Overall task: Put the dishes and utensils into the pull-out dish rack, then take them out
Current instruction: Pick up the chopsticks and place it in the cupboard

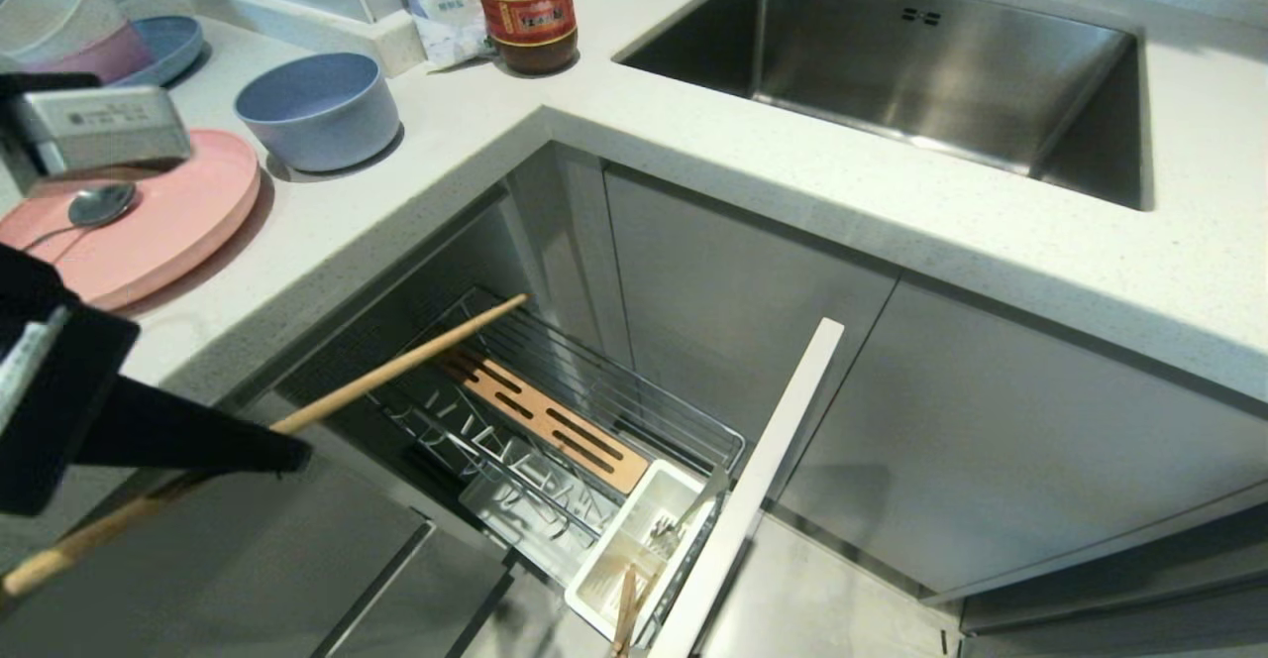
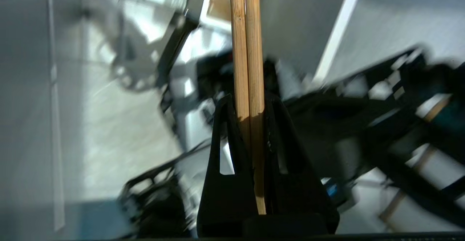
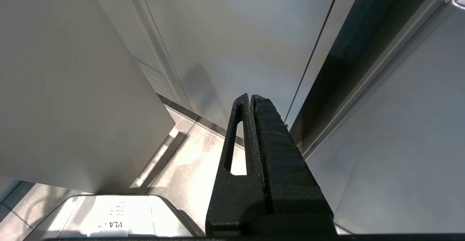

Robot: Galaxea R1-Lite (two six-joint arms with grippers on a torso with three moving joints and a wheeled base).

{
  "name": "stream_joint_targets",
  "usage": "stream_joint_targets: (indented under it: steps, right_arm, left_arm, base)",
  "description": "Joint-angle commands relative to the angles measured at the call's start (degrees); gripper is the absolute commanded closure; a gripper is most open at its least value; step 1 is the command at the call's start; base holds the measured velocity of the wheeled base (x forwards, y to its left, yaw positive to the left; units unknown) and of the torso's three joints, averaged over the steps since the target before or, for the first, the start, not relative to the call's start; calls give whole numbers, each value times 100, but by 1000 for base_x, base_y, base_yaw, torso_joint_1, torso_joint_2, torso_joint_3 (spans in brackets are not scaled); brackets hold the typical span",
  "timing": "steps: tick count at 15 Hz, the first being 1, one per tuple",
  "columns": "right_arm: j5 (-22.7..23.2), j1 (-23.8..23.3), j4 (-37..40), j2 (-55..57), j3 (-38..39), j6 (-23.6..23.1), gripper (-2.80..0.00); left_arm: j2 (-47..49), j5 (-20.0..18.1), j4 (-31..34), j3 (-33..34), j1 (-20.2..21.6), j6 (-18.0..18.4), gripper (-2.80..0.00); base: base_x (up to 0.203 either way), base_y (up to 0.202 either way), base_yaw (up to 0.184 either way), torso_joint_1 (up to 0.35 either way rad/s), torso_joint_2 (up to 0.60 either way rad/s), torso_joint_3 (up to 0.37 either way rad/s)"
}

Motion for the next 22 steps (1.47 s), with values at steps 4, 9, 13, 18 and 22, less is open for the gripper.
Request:
stream_joint_targets:
  steps: [4,9,13,18,22]
  right_arm:
    - [0,-4,-4,-24,9,0,0]
    - [0,5,-4,-24,9,0,0]
    - [0,-1,-4,-24,9,0,0]
    - [0,4,-4,-24,9,0,0]
    - [0,3,-4,-24,9,0,0]
  left_arm:
    - [280,-4,353,586,-175,669,0]
    - [360,303,-89,1777,-661,1375,0]
    - [411,926,-925,2633,-957,1657,0]
    - [814,1115,-902,2837,-1044,1671,0]
    - [1210,1165,-826,2981,-1142,1637,0]
  base:
    - [0,0,0,0,0,0]
    - [0,0,0,0,0,0]
    - [0,0,0,0,0,0]
    - [0,0,0,0,0,0]
    - [0,0,0,0,0,0]
